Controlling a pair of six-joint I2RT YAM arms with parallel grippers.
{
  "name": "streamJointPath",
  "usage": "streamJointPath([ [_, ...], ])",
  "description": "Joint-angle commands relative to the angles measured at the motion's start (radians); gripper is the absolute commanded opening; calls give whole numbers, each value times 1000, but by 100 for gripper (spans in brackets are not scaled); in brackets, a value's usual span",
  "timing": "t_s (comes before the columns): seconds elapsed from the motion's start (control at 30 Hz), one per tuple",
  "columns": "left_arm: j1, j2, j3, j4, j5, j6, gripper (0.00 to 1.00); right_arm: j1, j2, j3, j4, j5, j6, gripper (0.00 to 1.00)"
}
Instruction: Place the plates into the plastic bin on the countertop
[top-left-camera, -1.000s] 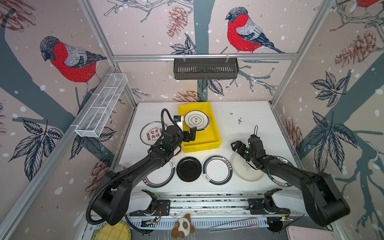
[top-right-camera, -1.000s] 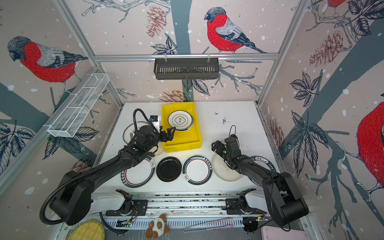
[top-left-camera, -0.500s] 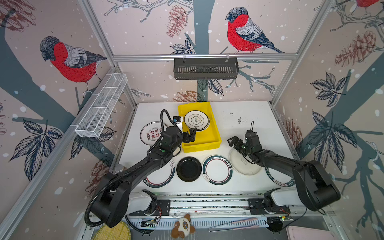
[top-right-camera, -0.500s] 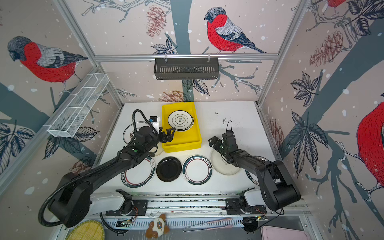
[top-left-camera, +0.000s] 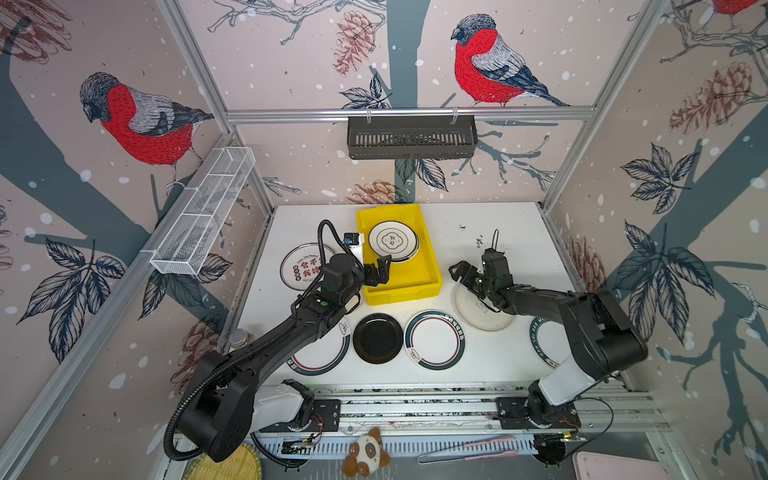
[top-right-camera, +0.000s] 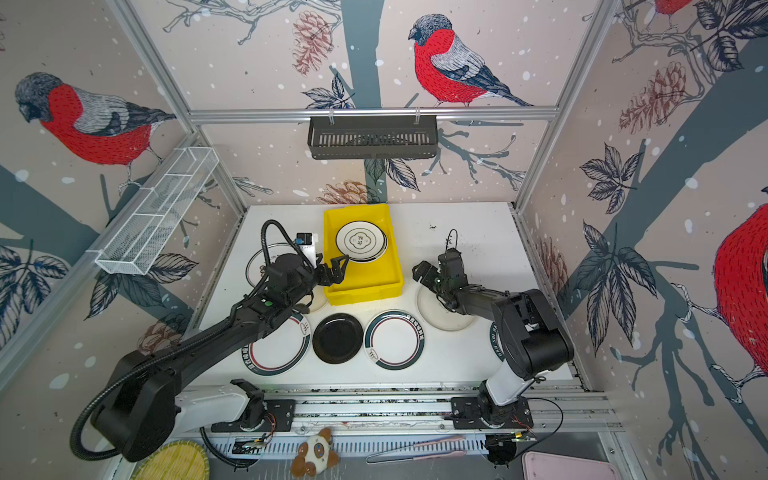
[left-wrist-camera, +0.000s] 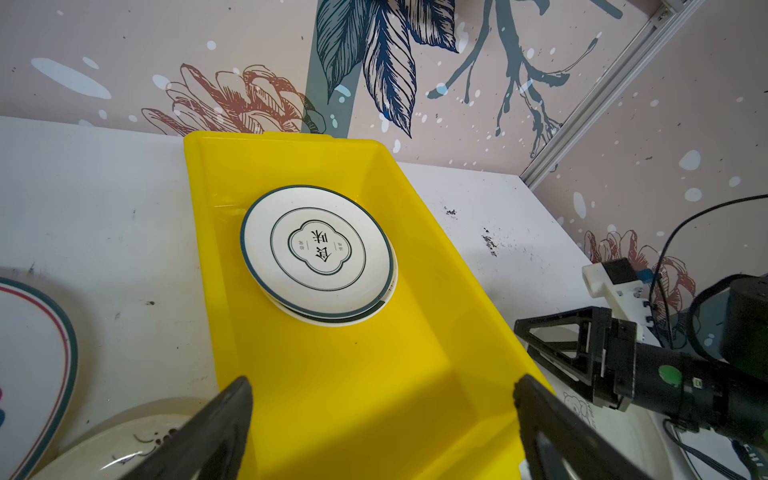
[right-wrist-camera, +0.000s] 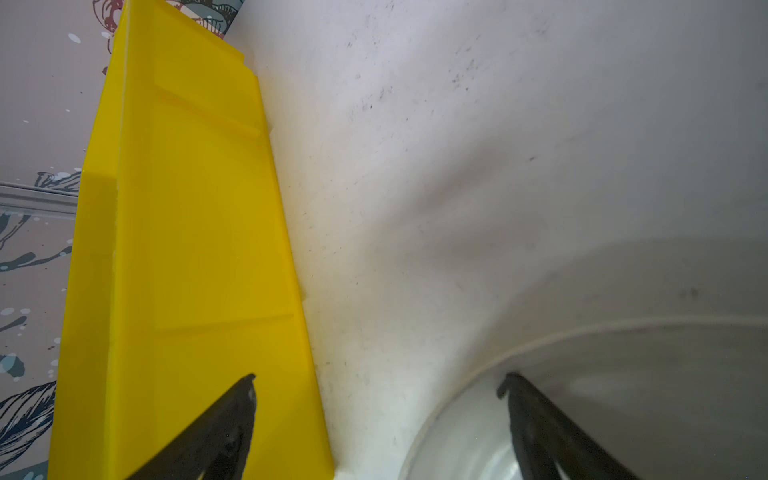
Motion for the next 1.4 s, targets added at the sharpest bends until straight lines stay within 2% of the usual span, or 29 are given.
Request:
streamJointPath([
  [0.0,1,-17,-6,6,-11,2,97,-11,44,50,63,-8,-23,94],
  [0.17,1,-39,-20,4,-10,-5,97,-49,130,165,19,-10,-75,94],
  [0.27,1,-48,-23,0,-11,-6,97,-71,124,196,-32,-8,-98,94],
  [0.37,1,-48,-23,-6,-16,2,97,-81,47,183,-90,34,-130,94],
  [0.57,1,-46,-31,24,-15,8,97,-89,-102,163,-331,191,-222,95],
  [0.73,1,-40,-35,55,-8,16,97,-151,-241,56,-425,202,-237,93],
  [0.87,0,-27,-39,82,4,10,97,-204,-367,-39,-445,220,-229,86],
  [0.97,1,-11,-33,91,18,8,97,-223,-392,-72,-454,252,-246,78],
  [1.03,1,-2,-26,92,25,10,97,-258,-383,-70,-480,232,-249,69],
  [1.23,0,-3,-20,88,36,7,97,-351,-328,-98,-444,93,-284,63],
  [1.37,1,-12,-23,87,34,-2,97,-354,-293,-107,-411,33,-287,60],
])
